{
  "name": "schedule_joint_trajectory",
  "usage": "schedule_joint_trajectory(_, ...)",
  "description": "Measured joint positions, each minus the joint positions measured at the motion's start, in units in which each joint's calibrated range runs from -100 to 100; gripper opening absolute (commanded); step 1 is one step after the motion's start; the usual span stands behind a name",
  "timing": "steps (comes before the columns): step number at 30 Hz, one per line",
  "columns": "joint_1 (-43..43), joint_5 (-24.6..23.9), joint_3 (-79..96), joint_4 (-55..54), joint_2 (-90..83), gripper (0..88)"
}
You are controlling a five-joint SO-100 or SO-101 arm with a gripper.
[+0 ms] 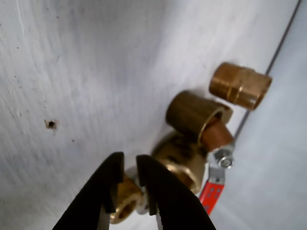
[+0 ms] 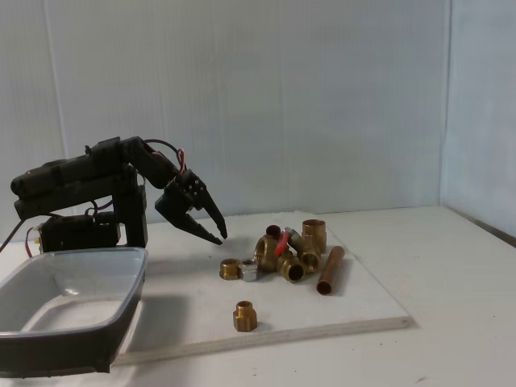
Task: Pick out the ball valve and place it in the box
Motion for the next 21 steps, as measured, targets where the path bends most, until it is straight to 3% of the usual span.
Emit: schedule_joint_trajectory(21,0.0,0.0,0.0,-0.9,0.0,1.6)
